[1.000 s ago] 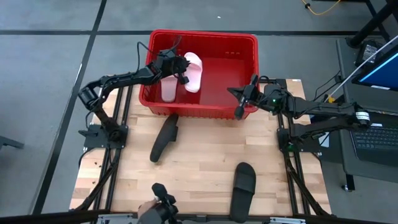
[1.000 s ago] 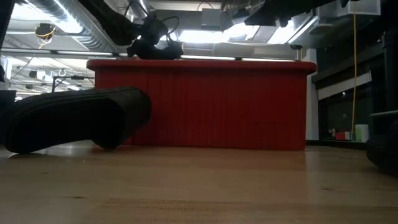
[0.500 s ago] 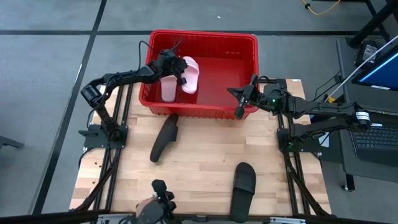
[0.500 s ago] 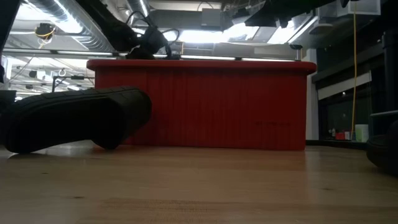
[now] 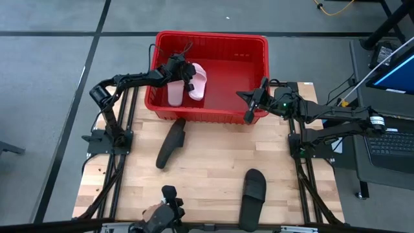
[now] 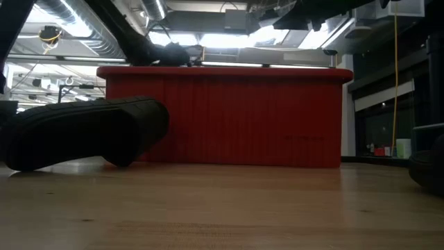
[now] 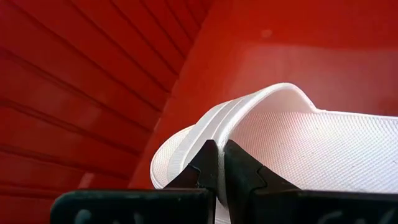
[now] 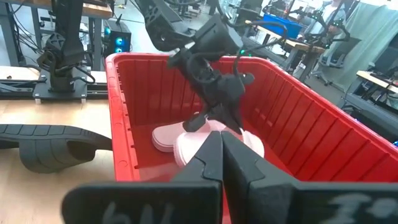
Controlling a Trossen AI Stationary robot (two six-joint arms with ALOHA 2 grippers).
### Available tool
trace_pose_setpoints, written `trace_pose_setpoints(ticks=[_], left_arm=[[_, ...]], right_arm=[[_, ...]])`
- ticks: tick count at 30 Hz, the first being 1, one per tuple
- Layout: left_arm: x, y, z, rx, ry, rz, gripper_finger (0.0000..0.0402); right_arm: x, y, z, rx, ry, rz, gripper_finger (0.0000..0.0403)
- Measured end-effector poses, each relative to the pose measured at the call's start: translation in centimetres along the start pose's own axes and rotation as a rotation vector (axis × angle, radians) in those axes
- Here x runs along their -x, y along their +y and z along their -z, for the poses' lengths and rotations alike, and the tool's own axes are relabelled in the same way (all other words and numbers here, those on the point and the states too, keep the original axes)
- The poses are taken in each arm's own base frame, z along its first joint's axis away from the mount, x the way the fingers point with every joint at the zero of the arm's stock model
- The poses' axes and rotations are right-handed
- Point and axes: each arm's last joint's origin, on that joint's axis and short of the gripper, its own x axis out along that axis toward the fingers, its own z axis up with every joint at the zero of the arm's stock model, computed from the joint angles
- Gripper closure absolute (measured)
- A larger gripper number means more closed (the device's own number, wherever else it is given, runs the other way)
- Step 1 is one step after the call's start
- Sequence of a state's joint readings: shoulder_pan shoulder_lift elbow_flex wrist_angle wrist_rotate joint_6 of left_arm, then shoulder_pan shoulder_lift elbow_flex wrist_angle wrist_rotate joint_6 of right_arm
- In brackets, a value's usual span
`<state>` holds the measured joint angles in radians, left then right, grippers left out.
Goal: Pick and place slides into bin
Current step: Put the pink slipper into the red bin
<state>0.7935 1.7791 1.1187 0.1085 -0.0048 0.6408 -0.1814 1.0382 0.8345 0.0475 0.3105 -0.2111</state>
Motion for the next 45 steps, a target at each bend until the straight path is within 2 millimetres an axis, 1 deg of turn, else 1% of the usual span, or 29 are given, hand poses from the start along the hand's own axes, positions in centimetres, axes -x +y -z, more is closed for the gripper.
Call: trace_pose_setpoints(ticks=[5, 11, 17, 23, 29, 36, 45], left_arm=[[-0.8, -0.3, 0.5, 0.008, 0.013, 0.007, 0.0398], [-1.0, -0.2, 0.7, 0.004, 0.015, 0.0, 0.0398], [-0.9, 0.0, 1.2, 0.011, 0.038, 0.014, 0.0398], [-0.9, -0.3, 1.7, 0.011, 0.085, 0.053, 0.0398], [-0.9, -0.2, 1.9, 0.008, 0.125, 0.02, 0.0398], [-0.9, -0.3, 1.9, 0.008, 0.128, 0.035, 0.0398], [-0.8, -0.5, 2.3, 0.009, 0.186, 0.029, 0.0398]], right_arm=[[0.0, 0.0, 0.0, 0.0, 0.0, 0.001, 0.04], [0.0, 0.0, 0.0, -0.02, 0.0, 0.001, 0.04], [0.0, 0.0, 0.0, -0.023, 0.001, 0.0, 0.04], [0.0, 0.0, 0.0, -0.021, 0.001, 0.001, 0.04], [0.0, 0.0, 0.0, -0.021, 0.001, 0.0, 0.04], [0.0, 0.0, 0.0, -0.019, 0.001, 0.0, 0.04], [0.0, 0.0, 0.0, -0.015, 0.002, 0.0, 0.04]])
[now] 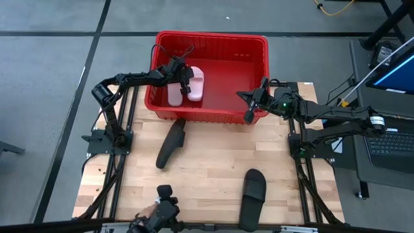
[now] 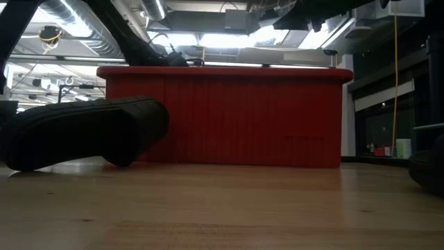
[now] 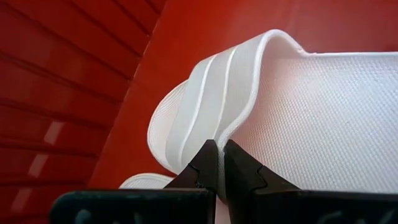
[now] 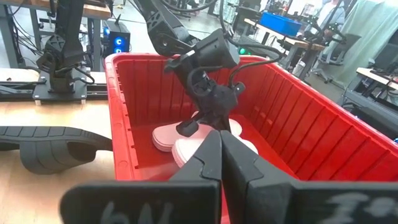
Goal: Pick and place slides into bin
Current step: Put the pink slipper into the red bin
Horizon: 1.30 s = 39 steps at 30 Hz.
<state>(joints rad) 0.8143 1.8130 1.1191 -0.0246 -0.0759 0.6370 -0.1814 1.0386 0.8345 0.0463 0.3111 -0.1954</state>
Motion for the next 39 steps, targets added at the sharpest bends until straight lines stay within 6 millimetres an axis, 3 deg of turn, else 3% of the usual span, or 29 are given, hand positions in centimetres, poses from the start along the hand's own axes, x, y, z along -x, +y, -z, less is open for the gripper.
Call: trace_pose_setpoints(ticks=[14, 39], left_arm=[[0.04, 0.1, 0.01, 0.022, 0.017, -0.03, 0.0396], [0.05, -0.3, 0.47, 0.047, 0.055, 0.023, 0.0319]], right_arm=[[0.0, 0.03, 0.14, 0.005, 0.014, -0.003, 0.04], [0.0, 0.04, 0.13, 0.002, 0.013, -0.004, 0.04]])
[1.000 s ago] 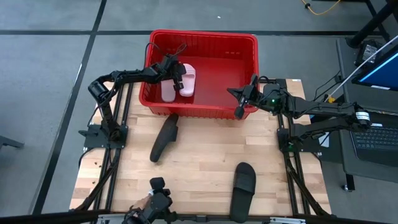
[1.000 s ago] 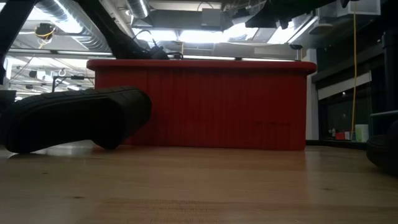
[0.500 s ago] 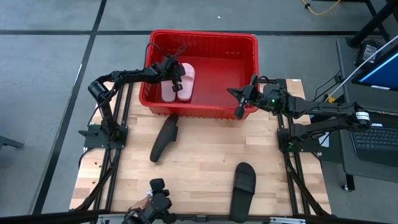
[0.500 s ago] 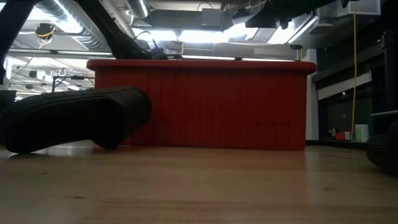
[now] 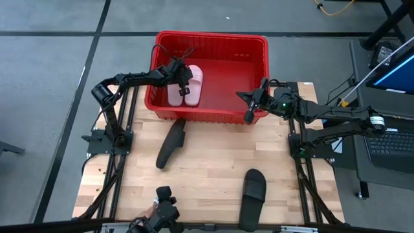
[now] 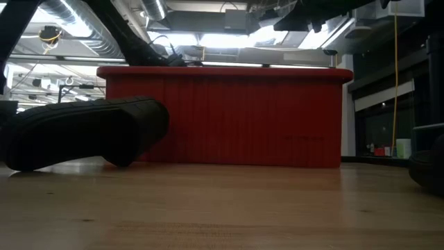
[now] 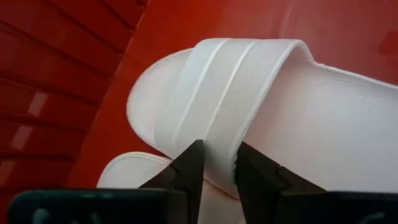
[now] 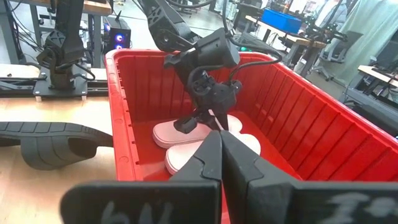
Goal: Pick and place slides into bin
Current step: Put the pink slipper into the red bin, then put the left black slipper into the red bin
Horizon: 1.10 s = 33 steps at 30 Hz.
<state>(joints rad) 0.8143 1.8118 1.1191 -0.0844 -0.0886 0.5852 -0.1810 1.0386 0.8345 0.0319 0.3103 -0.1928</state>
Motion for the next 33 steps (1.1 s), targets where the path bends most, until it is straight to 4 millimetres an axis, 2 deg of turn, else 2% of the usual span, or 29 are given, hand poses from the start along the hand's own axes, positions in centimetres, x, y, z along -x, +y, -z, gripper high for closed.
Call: trace_pose_setpoints(ticks=[9, 22, 28, 33], left_arm=[[0.2, 0.1, -0.1, 0.026, -0.005, 0.0, 0.0278], [3.1, 0.4, -0.3, 0.041, 0.015, 0.052, 0.0249], [5.0, 0.8, -0.7, 0.1, 0.004, 0.045, 0.0253], [8.0, 1.4, -1.9, 0.108, -0.097, 0.026, 0.0254]], right_arm=[[0.0, 0.0, 0.0, 0.0, 0.0, 0.0, 0.04], [0.0, 0.0, 0.0, 0.002, 0.0, 0.0, 0.04], [0.0, 0.0, 0.0, 0.003, 0.0, 0.0, 0.04], [0.0, 0.0, 0.0, 0.003, 0.0, -0.001, 0.04]])
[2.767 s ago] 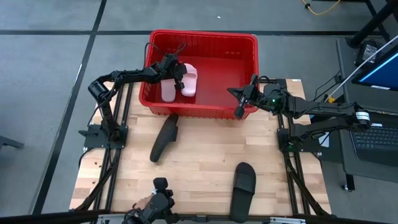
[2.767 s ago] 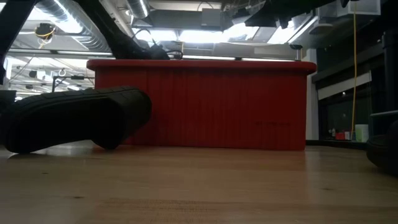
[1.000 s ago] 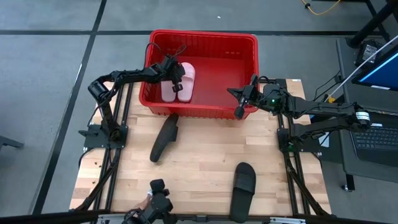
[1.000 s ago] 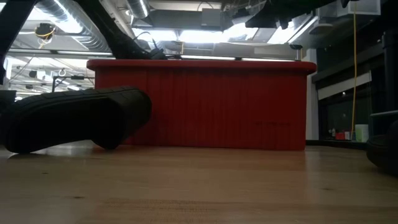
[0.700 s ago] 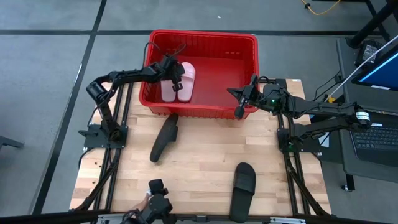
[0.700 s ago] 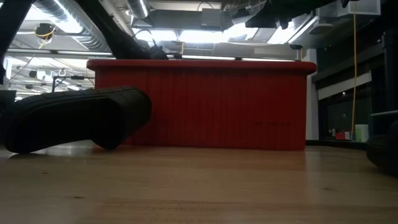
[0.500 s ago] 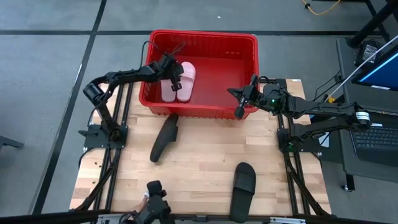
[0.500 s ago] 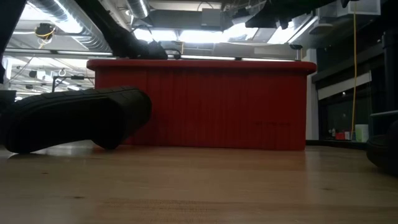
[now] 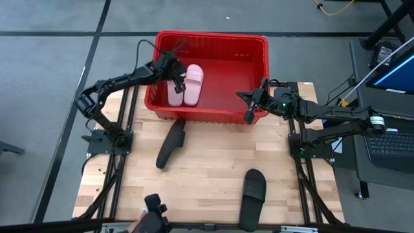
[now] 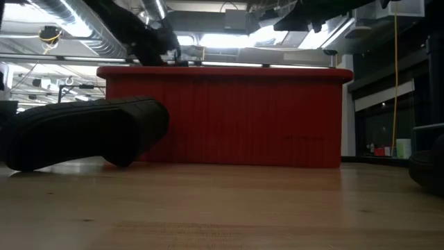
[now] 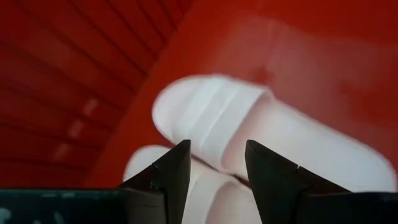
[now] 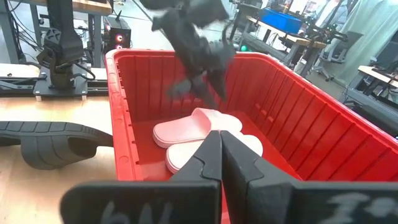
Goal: Pick and place slides into bin
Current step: Put the left black slipper into the red bin
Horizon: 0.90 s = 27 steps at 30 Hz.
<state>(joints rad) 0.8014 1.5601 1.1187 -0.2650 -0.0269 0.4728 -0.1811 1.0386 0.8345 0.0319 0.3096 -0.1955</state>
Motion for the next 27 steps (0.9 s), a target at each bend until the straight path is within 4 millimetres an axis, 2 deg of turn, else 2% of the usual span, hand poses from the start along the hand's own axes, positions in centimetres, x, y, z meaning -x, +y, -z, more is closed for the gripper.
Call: trace_pose_setpoints(ticks=[6, 15, 20, 27], left_arm=[[4.5, -0.2, -1.9, -0.004, -0.135, -0.031, 0.0266], [11.3, -2.1, -4.1, -0.037, -0.348, -0.027, 0.0353], [13.8, -3.3, -4.5, -0.022, -0.421, 0.015, 0.0394], [17.1, -5.5, -4.7, -0.085, -0.496, 0.103, 0.04]], right_arm=[[0.0, 0.0, 0.0, 0.013, 0.0, 0.0, 0.04], [0.0, 0.1, 0.0, 0.019, -0.006, -0.023, 0.04], [0.0, 0.1, -0.2, 0.023, -0.015, -0.059, 0.04], [0.5, 0.0, -2.1, 0.007, -0.06, -0.065, 0.04]])
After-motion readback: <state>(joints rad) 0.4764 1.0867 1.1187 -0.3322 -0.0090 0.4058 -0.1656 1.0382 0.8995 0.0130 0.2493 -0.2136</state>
